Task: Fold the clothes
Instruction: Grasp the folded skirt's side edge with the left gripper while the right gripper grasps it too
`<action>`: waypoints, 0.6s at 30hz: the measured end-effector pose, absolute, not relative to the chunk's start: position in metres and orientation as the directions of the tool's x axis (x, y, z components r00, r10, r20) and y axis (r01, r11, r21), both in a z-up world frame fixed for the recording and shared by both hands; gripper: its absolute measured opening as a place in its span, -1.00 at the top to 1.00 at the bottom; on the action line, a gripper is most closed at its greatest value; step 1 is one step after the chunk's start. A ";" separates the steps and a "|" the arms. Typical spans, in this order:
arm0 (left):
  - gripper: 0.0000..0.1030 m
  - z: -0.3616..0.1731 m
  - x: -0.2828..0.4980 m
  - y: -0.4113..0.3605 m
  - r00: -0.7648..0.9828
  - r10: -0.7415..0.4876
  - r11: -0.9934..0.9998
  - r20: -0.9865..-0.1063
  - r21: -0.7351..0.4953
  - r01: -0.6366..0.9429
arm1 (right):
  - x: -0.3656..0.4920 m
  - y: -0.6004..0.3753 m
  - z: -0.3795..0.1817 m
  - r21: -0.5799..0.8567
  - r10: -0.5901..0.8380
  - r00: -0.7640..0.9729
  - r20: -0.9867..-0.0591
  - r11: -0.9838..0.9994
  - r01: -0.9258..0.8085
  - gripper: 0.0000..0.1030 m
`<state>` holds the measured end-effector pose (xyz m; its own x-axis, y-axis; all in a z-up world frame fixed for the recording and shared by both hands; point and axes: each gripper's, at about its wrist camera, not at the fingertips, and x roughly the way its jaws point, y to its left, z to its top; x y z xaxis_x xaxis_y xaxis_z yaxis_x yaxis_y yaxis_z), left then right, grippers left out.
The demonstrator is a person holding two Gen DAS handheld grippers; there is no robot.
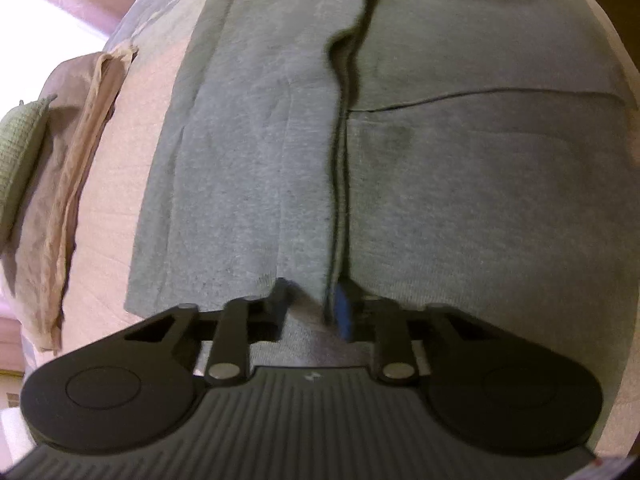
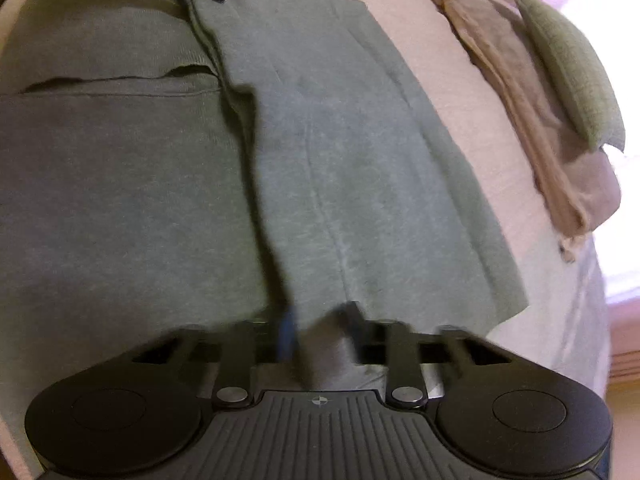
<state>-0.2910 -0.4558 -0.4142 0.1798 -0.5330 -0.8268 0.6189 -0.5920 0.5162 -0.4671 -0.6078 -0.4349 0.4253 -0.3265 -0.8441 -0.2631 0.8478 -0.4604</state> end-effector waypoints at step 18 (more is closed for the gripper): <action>0.89 -0.338 -0.321 -0.328 0.079 -0.544 -0.585 -0.835 0.446 0.677 | -0.522 -0.477 -0.361 -0.375 -0.285 0.373 -0.883 0.906 -0.196 0.93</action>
<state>-0.3208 -0.3281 -0.3380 0.0790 -0.5443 -0.8352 0.6772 -0.5855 0.4456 -0.5216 -0.4771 -0.3613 0.3731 -0.2851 -0.8829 -0.1963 0.9058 -0.3754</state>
